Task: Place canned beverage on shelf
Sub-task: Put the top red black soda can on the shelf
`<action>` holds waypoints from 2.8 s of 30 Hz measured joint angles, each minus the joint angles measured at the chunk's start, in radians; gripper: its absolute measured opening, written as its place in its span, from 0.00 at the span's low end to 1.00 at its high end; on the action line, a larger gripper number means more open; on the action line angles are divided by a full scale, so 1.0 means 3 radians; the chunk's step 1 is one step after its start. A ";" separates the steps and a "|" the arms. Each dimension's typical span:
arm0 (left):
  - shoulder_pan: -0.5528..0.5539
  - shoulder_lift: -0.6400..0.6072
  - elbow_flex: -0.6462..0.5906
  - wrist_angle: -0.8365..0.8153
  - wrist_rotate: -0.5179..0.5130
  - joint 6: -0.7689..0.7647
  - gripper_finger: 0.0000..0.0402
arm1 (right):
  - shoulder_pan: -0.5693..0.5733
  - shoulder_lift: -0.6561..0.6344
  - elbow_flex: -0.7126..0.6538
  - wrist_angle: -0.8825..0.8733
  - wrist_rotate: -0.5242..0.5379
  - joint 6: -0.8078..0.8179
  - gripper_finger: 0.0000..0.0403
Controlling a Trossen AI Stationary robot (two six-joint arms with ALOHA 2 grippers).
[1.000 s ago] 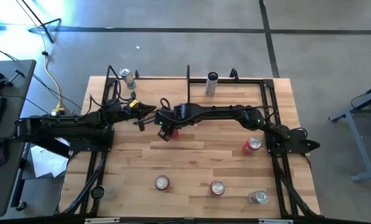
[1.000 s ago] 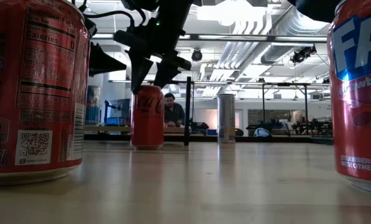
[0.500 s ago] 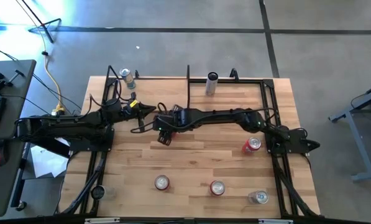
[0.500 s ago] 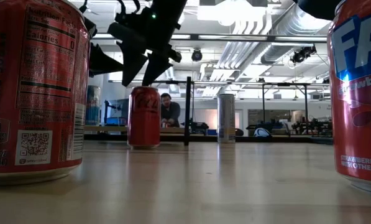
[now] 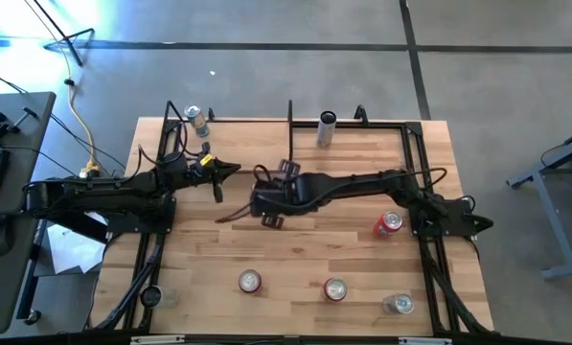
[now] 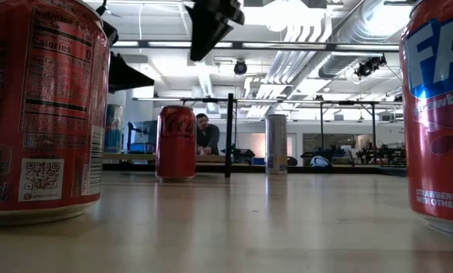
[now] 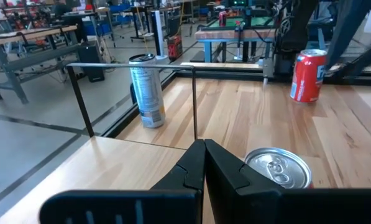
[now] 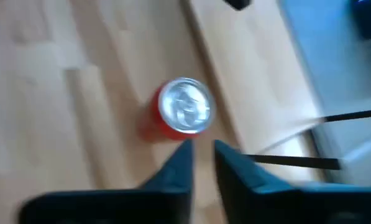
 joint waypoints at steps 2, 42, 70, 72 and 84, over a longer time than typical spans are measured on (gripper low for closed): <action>0.0000 0.0000 0.0000 0.0016 0.0011 -0.0021 0.00 | 0.0028 0.0000 -0.0144 -0.0022 0.0076 0.0001 0.03; -0.0697 0.2279 0.3914 -0.4990 0.0018 -0.0677 0.45 | -0.0337 -0.2926 -0.5227 0.4330 -0.0694 -0.0938 0.00; -0.0468 0.3314 0.4479 -0.5381 0.0020 -0.0416 0.77 | -0.0348 -0.2925 -0.5225 0.4304 -0.0892 -0.0918 0.00; -0.0468 0.3314 0.4444 -0.5381 0.0039 -0.0422 0.77 | -0.0348 -0.2925 -0.5225 0.4304 -0.0915 -0.0919 0.00; -0.0449 0.3314 0.4416 -0.5201 0.0093 -0.0476 0.77 | -0.0348 -0.2923 -0.5224 0.4316 -0.0940 -0.0944 0.00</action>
